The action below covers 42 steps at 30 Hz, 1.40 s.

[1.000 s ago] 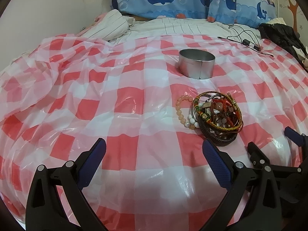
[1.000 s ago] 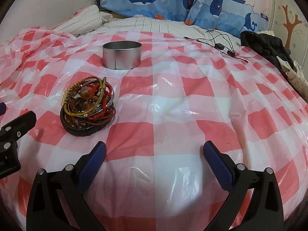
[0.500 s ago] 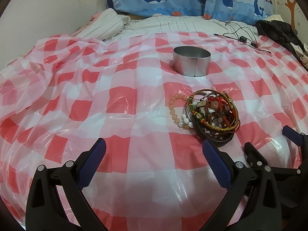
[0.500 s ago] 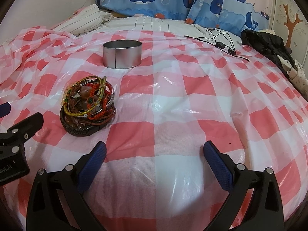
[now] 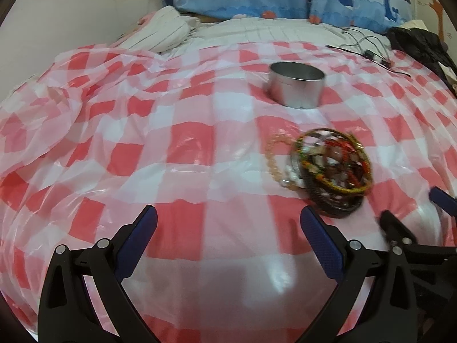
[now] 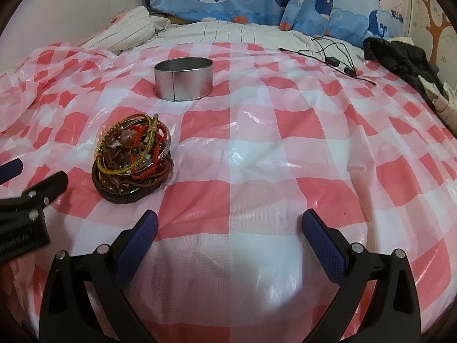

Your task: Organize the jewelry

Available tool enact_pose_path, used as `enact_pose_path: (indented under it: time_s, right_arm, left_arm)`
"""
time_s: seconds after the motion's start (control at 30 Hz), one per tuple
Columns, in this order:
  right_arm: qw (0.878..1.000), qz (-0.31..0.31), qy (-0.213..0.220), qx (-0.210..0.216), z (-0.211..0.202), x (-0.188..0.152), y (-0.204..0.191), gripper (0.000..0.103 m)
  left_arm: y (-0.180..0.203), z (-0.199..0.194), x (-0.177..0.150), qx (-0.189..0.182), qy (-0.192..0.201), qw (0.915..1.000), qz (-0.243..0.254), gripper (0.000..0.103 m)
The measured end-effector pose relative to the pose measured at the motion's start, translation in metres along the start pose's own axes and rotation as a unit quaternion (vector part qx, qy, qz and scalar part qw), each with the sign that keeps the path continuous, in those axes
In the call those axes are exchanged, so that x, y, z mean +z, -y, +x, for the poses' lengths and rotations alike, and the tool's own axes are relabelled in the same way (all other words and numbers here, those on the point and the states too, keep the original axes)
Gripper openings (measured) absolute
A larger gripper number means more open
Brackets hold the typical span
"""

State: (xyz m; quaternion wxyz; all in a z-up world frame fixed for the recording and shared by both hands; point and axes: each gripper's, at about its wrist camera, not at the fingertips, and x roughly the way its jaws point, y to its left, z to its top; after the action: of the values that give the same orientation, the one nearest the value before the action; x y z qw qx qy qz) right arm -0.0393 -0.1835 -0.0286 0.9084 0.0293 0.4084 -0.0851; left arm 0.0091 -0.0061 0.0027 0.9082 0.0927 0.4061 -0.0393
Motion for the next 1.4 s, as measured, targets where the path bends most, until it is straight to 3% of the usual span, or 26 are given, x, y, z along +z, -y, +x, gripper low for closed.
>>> enact_pose_path:
  time_s: [0.47, 0.93, 1.17, 1.4]
  right_arm:
    - [1.0, -0.003, -0.005, 0.001, 0.0, 0.0, -0.001, 0.097]
    - [1.0, -0.003, -0.006, 0.002, 0.001, 0.002, 0.0, 0.097]
    - [0.998, -0.035, 0.022, 0.039, -0.014, 0.005, -0.012, 0.097]
    - [0.992, -0.094, 0.038, 0.069, -0.018, 0.022, -0.04, 0.097]
  left_arm:
    - [-0.044, 0.035, 0.015, 0.027, -0.023, 0.9985, -0.042, 0.097]
    - [-0.051, 0.052, 0.017, 0.023, -0.041, 0.9978, -0.048, 0.097]
    - [-0.06, 0.058, 0.012, -0.004, -0.049, 0.9963, -0.071, 0.097]
    - [-0.069, 0.057, 0.011, -0.008, -0.047, 0.9954, -0.082, 0.097]
